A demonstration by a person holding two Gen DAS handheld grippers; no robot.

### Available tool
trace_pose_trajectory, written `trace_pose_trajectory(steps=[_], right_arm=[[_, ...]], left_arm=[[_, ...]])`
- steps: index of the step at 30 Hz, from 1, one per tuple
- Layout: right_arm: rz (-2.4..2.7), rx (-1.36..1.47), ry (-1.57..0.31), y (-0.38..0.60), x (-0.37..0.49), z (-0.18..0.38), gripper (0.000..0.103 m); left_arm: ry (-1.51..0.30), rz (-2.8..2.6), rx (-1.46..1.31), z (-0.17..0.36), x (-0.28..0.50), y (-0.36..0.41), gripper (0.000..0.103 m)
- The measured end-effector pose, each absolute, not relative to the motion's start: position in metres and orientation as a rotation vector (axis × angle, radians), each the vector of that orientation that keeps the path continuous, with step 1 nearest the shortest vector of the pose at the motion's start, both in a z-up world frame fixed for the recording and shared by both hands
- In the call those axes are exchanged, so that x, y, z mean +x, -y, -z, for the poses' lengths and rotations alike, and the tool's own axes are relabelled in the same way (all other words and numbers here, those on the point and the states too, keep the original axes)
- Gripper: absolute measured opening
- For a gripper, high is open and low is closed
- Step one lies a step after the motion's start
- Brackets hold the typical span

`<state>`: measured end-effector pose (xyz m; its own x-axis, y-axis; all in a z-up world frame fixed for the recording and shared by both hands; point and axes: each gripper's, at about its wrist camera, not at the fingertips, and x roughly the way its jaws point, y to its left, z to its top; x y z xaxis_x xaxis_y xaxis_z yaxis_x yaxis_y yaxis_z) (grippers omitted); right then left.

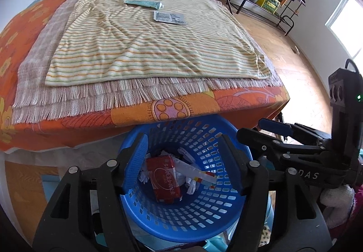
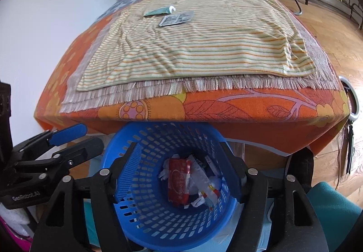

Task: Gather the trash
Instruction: 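Open both tools to drop the hair tie and strip into the basket, then move both tools back over the bed toward the blue tube and white sachet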

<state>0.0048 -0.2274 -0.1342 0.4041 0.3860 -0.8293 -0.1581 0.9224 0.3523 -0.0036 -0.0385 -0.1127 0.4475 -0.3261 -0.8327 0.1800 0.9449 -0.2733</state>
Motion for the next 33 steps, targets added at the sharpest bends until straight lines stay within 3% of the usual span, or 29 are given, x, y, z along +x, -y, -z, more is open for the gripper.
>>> trace_pose_trajectory(steps=[18, 33], right_arm=[[-0.377, 0.246, -1.025, 0.244, 0.078, 0.09, 0.069], [-0.473, 0.147, -0.99, 0.248, 0.182, 0.096, 0.069]], left_arm=[[-0.975, 0.332, -0.172, 0.053, 0.118, 0.021, 0.066], [-0.992, 0.41, -0.024, 0.076, 0.317, 0.035, 0.066]])
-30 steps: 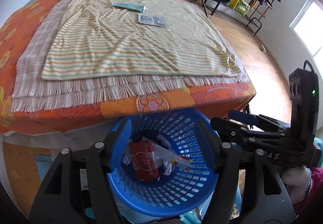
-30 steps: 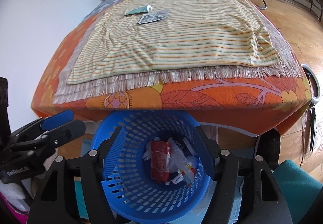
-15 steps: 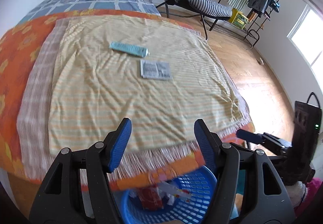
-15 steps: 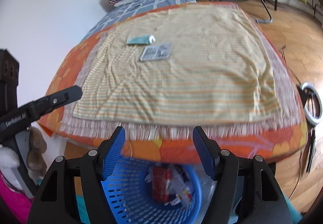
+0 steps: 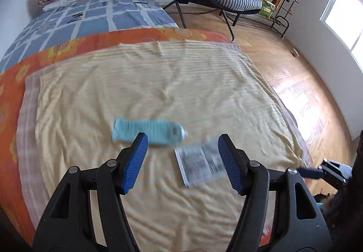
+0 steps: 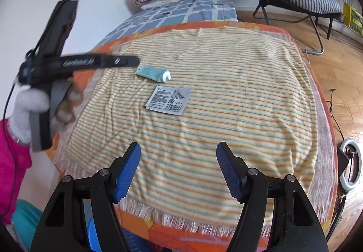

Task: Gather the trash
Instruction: 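Move both tools back over the bed toward the blue tube and white sachet, then grasp the blue tube with the left tool while the right tool grasps the white sachet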

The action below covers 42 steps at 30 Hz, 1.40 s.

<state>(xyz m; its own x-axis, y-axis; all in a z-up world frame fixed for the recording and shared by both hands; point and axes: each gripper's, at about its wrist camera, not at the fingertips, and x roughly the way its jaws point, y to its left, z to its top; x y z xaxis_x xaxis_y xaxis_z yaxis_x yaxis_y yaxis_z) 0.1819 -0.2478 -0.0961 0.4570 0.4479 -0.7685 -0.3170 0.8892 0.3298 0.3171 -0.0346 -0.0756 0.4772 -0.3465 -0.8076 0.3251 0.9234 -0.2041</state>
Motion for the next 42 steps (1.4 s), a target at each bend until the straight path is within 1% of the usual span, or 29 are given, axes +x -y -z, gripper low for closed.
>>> trace_pose_trajectory(steps=[6, 8, 12, 16, 21, 25, 29, 32, 33, 36, 37, 40, 42], right_arm=[[-0.514, 0.175, -1.056, 0.244, 0.204, 0.105, 0.069], [-0.51, 0.161, -1.048, 0.242, 0.206, 0.108, 0.069], [-0.534, 0.189, -1.068, 0.238, 0.216, 0.119, 0.069], [-0.536, 0.19, -1.096, 0.234, 0.227, 0.128, 0.069], [-0.53, 0.204, -1.104, 0.24, 0.238, 0.132, 0.069], [-0.516, 0.219, -1.101, 0.245, 0.241, 0.132, 0.069], [-0.522, 0.217, -1.101, 0.245, 0.241, 0.132, 0.069], [-0.533, 0.185, -1.091, 0.24, 0.242, 0.129, 0.069], [-0.537, 0.16, -1.086, 0.237, 0.244, 0.128, 0.069], [-0.55, 0.083, -1.061, 0.227, 0.251, 0.123, 0.069], [-0.555, 0.047, -1.046, 0.222, 0.253, 0.121, 0.069], [-0.592, -0.051, -1.011, 0.204, 0.261, 0.117, 0.069], [-0.629, -0.047, -1.009, 0.193, 0.269, 0.117, 0.069]], left_arm=[[-1.104, 0.394, -0.048, 0.122, 0.382, 0.034, 0.066], [-1.14, 0.406, -0.058, 0.136, 0.39, 0.034, 0.066], [-1.156, 0.405, -0.036, 0.148, 0.395, 0.028, 0.066], [-1.183, 0.464, -0.08, 0.145, 0.388, 0.018, 0.066], [-1.236, 0.522, -0.008, 0.143, 0.356, 0.018, 0.066], [-1.244, 0.542, 0.041, 0.142, 0.338, 0.02, 0.066], [-1.216, 0.514, 0.237, 0.144, 0.325, 0.038, 0.066], [-1.198, 0.479, 0.286, 0.148, 0.324, 0.047, 0.066], [-1.194, 0.464, 0.27, 0.148, 0.326, 0.046, 0.066], [-1.185, 0.411, 0.208, 0.145, 0.335, 0.037, 0.047], [-1.188, 0.403, 0.179, 0.144, 0.337, 0.032, 0.043], [-1.194, 0.374, 0.134, 0.142, 0.34, 0.017, 0.039], [-1.187, 0.361, 0.137, 0.141, 0.337, 0.011, 0.038]])
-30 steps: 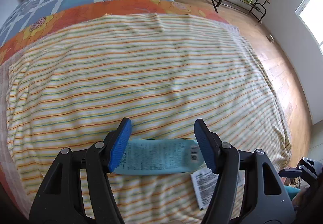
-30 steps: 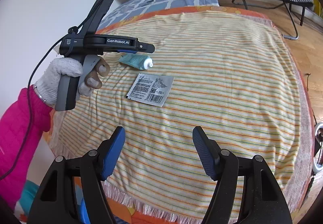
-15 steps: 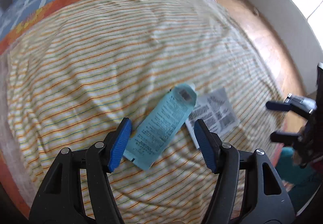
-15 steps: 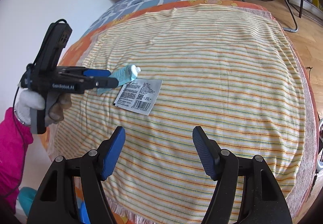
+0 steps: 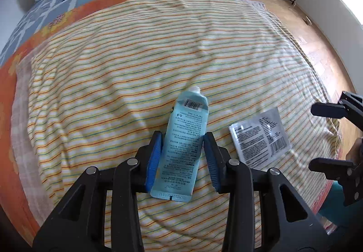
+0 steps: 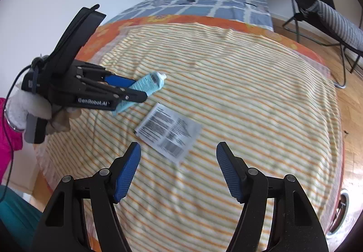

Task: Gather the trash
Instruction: 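Grasp the blue tube with the left tool while the right tool grasps the white sachet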

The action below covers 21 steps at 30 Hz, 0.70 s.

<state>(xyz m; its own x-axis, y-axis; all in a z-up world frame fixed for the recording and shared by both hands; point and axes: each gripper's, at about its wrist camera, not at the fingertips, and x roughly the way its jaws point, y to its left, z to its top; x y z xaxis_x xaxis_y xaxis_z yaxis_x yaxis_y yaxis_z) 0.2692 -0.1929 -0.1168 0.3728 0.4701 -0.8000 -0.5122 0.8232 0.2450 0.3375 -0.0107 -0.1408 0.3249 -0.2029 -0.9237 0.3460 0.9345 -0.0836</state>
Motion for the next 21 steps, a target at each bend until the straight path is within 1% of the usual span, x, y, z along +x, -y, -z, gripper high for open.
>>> trace_pose_trajectory(steps=[7, 10, 13, 17, 19, 21], right_arm=[[-0.671, -0.007, -1.018, 0.164, 0.307, 0.137, 0.069], [-0.661, 0.063, -1.047, 0.163, 0.325, 0.148, 0.069], [-0.658, 0.134, -1.102, 0.167, 0.334, 0.158, 0.069], [-0.732, 0.197, -1.191, 0.174, 0.331, 0.156, 0.069], [-0.787, 0.179, -1.229, 0.171, 0.32, 0.155, 0.069], [-0.817, 0.089, -1.241, 0.161, 0.307, 0.153, 0.069]], left_arm=[[-1.199, 0.355, 0.118, 0.142, 0.31, -0.013, 0.033], [-1.201, 0.355, 0.111, 0.142, 0.298, -0.021, 0.026], [-1.207, 0.359, 0.082, 0.141, 0.293, -0.027, 0.026], [-1.199, 0.359, 0.083, 0.14, 0.29, -0.028, 0.026], [-1.196, 0.358, 0.097, 0.14, 0.29, -0.026, 0.028], [-1.19, 0.363, 0.095, 0.14, 0.29, -0.022, 0.044]])
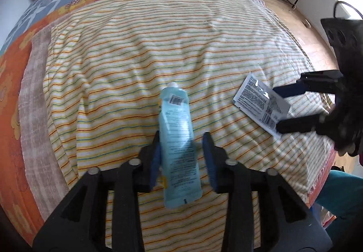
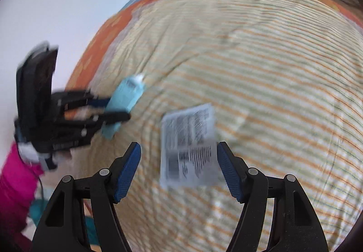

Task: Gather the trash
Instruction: 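Grasp the blue tube with the left tool while the right tool grasps the white sachet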

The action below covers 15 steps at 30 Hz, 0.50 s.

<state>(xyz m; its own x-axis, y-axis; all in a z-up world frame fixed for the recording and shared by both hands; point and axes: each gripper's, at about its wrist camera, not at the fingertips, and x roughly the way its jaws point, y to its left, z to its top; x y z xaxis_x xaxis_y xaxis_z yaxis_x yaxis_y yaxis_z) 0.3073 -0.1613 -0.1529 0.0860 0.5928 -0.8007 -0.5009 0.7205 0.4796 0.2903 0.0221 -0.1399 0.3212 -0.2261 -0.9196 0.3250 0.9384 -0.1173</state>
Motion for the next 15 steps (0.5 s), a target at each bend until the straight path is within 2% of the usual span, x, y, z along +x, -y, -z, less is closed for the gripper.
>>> trace_pose_trajectory(steps=[3, 10, 13, 15], right_arm=[[-0.761, -0.077, -1.199, 0.144, 0.29, 0.15, 0.069], [-0.633, -0.266, -1.129, 0.119, 0.282, 0.153, 0.069], [-0.621, -0.303, -1.105, 0.115, 0.277, 0.153, 0.065], [-0.606, -0.293, -1.103, 0.122, 0.276, 0.151, 0.057]], left_arm=[[-1.176, 0.335, 0.155, 0.142, 0.291, -0.012, 0.047], [-1.157, 0.306, 0.239, 0.143, 0.288, -0.006, 0.046], [-1.151, 0.312, 0.261, 0.143, 0.283, -0.008, 0.037], [-1.154, 0.316, 0.259, 0.143, 0.282, -0.01, 0.035]])
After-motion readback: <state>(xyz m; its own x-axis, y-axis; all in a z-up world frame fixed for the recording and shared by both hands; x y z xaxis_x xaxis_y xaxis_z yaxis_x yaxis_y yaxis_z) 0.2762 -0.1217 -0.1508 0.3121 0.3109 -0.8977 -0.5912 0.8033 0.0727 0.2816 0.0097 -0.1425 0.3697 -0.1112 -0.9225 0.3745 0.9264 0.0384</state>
